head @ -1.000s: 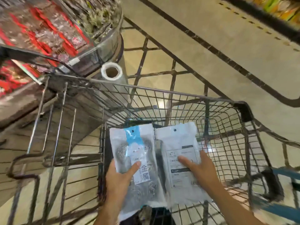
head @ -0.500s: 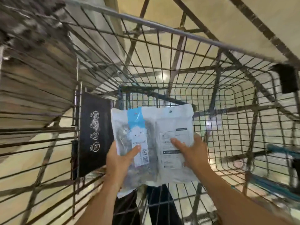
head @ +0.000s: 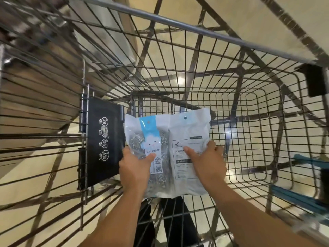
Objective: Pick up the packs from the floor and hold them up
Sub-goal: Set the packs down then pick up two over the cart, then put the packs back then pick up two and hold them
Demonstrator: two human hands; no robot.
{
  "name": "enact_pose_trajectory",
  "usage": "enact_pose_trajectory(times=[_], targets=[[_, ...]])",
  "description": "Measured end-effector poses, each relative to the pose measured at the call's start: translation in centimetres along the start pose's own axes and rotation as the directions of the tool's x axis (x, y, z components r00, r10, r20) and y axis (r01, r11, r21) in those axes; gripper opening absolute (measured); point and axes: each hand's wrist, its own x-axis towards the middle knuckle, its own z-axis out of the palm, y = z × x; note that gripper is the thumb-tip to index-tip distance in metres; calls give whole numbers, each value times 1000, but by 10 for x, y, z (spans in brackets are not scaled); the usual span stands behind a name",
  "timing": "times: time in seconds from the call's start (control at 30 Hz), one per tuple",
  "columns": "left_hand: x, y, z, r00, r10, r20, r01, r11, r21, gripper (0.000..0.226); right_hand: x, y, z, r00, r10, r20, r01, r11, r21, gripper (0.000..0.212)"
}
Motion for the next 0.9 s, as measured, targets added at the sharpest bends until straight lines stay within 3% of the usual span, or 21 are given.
enact_pose_trajectory(times=[0.17, 0.27, 0.37, 0.47, 0.67, 0.77, 0.9], targets=[[-7, 1, -13, 989, 149, -23, -134, 941, 312, 98, -2, 3, -20, 999, -19, 31, 23, 993, -116, 92], [-32, 11, -46, 920, 385, 71, -351, 731, 585, 83, -21, -2, -53, 976, -213, 48, 218, 952, -213, 89], [-59, 16, -88, 821, 520, 235, -496, 447, 744, 68, -47, -15, -87, 843, -529, 92, 522, 765, -377, 76], [-86, 24, -132, 734, 639, 229, -505, 288, 814, 60, -77, -42, -115, 704, -698, 131, 674, 597, -436, 70], [-150, 38, -249, 697, 717, -27, -314, 338, 887, 53, -159, -140, -167, 425, -894, 139, 821, 317, -476, 68], [-175, 31, -312, 612, 766, -199, -225, 409, 884, 54, -211, -184, -184, 309, -941, 136, 829, 196, -524, 68], [-210, 1, -394, 597, 715, -364, -94, 513, 853, 58, -293, -234, -202, 147, -981, 123, 816, 50, -576, 70]])
